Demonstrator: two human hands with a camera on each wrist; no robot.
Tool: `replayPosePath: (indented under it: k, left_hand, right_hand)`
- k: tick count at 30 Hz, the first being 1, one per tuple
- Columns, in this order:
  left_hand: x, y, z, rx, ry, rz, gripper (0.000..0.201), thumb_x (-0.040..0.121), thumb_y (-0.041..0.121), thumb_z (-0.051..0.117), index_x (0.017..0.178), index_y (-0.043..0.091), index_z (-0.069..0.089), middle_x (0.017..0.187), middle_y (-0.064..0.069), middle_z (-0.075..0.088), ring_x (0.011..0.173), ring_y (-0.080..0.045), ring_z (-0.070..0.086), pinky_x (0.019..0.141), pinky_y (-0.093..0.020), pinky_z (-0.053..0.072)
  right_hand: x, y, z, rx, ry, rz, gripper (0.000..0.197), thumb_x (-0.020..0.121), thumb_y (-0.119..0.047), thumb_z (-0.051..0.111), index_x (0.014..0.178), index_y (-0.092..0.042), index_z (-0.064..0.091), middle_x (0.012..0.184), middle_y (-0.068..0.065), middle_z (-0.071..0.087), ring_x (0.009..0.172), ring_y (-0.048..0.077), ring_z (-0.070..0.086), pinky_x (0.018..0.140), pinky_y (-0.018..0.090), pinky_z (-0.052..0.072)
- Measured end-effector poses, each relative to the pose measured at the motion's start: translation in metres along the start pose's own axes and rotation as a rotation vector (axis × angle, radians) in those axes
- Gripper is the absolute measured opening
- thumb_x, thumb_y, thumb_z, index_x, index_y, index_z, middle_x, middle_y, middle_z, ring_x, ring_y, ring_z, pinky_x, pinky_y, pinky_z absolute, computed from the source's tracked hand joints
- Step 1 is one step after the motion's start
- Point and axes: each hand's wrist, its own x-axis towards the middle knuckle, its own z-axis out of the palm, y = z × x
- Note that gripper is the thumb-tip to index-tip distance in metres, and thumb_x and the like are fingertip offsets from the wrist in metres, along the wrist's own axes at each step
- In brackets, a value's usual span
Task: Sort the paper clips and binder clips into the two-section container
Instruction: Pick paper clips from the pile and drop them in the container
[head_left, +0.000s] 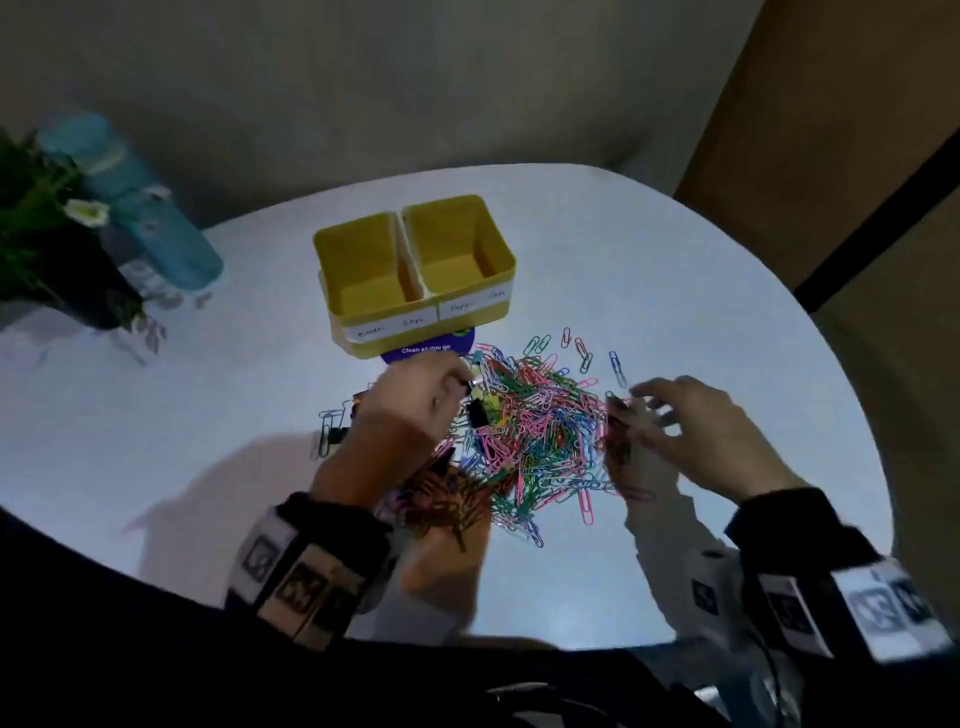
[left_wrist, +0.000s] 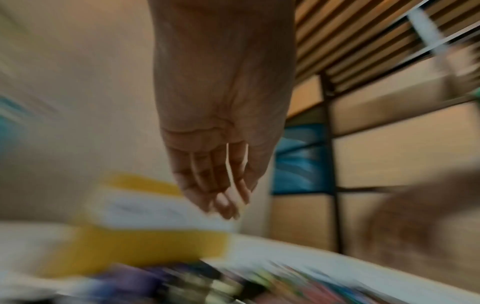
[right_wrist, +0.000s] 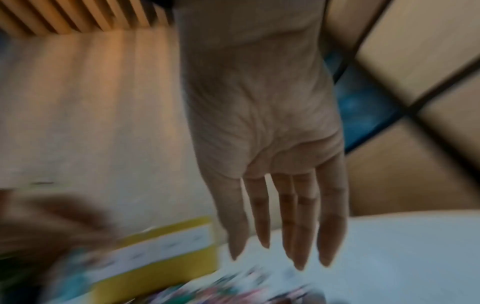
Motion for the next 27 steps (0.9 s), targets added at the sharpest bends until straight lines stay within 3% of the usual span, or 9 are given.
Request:
replayPosePath:
  k: [4, 6, 10, 15, 17, 22, 25, 27]
  left_hand:
    - [0.032, 0.035, 0.047, 0.176, -0.366, 0.073, 0.018, 0.091, 0.014, 0.058, 0.103, 0.02, 0.069, 0.109, 0.0, 0.065, 0.101, -0.017, 0.06, 0.086, -0.033, 0.05]
    - [0.04, 0.033, 0.057, 0.292, -0.391, 0.061, 0.02, 0.087, 0.027, 0.067, 0.106, 0.019, 0.067, 0.111, -0.001, 0.059, 0.106, -0.02, 0.056, 0.082, -0.031, 0.044]
    - [0.046, 0.027, 0.056, 0.428, -0.399, -0.019, 0.061, 0.069, 0.046, 0.079, 0.116, 0.012, 0.057, 0.118, -0.007, 0.052, 0.109, -0.027, 0.053, 0.078, -0.038, 0.044]
    - [0.048, 0.016, 0.056, 0.393, -0.386, -0.017, 0.047, 0.07, 0.039, 0.081, 0.102, 0.013, 0.058, 0.106, -0.007, 0.061, 0.099, -0.027, 0.056, 0.071, -0.035, 0.042]
    - [0.05, 0.016, 0.058, 0.405, -0.383, -0.008, 0.033, 0.076, 0.031, 0.079, 0.096, 0.014, 0.06, 0.104, -0.007, 0.061, 0.099, -0.029, 0.058, 0.072, -0.036, 0.043]
    - [0.056, 0.011, 0.059, 0.361, -0.398, 0.0, 0.015, 0.083, 0.012, 0.071, 0.088, 0.012, 0.057, 0.108, -0.011, 0.051, 0.093, -0.033, 0.057, 0.074, -0.039, 0.045]
    - [0.059, 0.006, 0.055, 0.217, -0.384, -0.033, 0.014, 0.083, 0.003, 0.069, 0.082, 0.011, 0.057, 0.084, -0.004, 0.056, 0.085, -0.026, 0.061, 0.067, -0.033, 0.044]
    - [0.06, 0.005, 0.048, 0.048, -0.395, -0.09, 0.013, 0.083, 0.002, 0.07, 0.081, 0.01, 0.06, 0.076, -0.003, 0.058, 0.072, -0.018, 0.06, 0.063, -0.029, 0.043]
  right_hand:
    - [0.025, -0.035, 0.024, -0.102, -0.068, -0.204, 0.038, 0.085, -0.026, 0.064, 0.122, -0.035, 0.06, 0.109, 0.003, 0.054, 0.107, 0.028, 0.056, 0.081, 0.037, 0.048]
    - [0.032, -0.041, 0.035, -0.092, -0.064, -0.216, 0.034, 0.086, -0.028, 0.065, 0.119, -0.035, 0.063, 0.109, 0.002, 0.052, 0.106, 0.025, 0.056, 0.079, 0.036, 0.049]
    - [0.045, -0.04, 0.045, -0.04, -0.08, -0.197, 0.05, 0.077, -0.037, 0.075, 0.122, -0.025, 0.059, 0.109, 0.004, 0.052, 0.105, 0.027, 0.056, 0.083, 0.04, 0.05]
    - [0.056, -0.043, 0.046, 0.035, -0.106, -0.182, 0.083, 0.062, -0.045, 0.085, 0.131, -0.019, 0.046, 0.119, 0.009, 0.047, 0.107, 0.027, 0.052, 0.087, 0.038, 0.047]
    - [0.062, -0.045, 0.048, 0.032, -0.127, -0.19, 0.076, 0.066, -0.042, 0.084, 0.128, -0.018, 0.048, 0.116, 0.009, 0.046, 0.105, 0.027, 0.051, 0.084, 0.035, 0.044]
    - [0.079, -0.046, 0.05, 0.058, -0.106, -0.252, 0.027, 0.079, -0.025, 0.076, 0.101, -0.015, 0.065, 0.097, 0.006, 0.061, 0.096, 0.026, 0.057, 0.077, 0.031, 0.041]
    - [0.083, -0.045, 0.047, 0.074, -0.093, -0.255, 0.017, 0.081, -0.018, 0.073, 0.095, -0.011, 0.066, 0.095, 0.008, 0.066, 0.093, 0.025, 0.058, 0.075, 0.029, 0.041]
    - [0.085, -0.045, 0.043, 0.133, -0.1, -0.219, 0.016, 0.08, -0.015, 0.074, 0.088, -0.006, 0.063, 0.087, 0.006, 0.065, 0.085, 0.021, 0.057, 0.07, 0.027, 0.041]
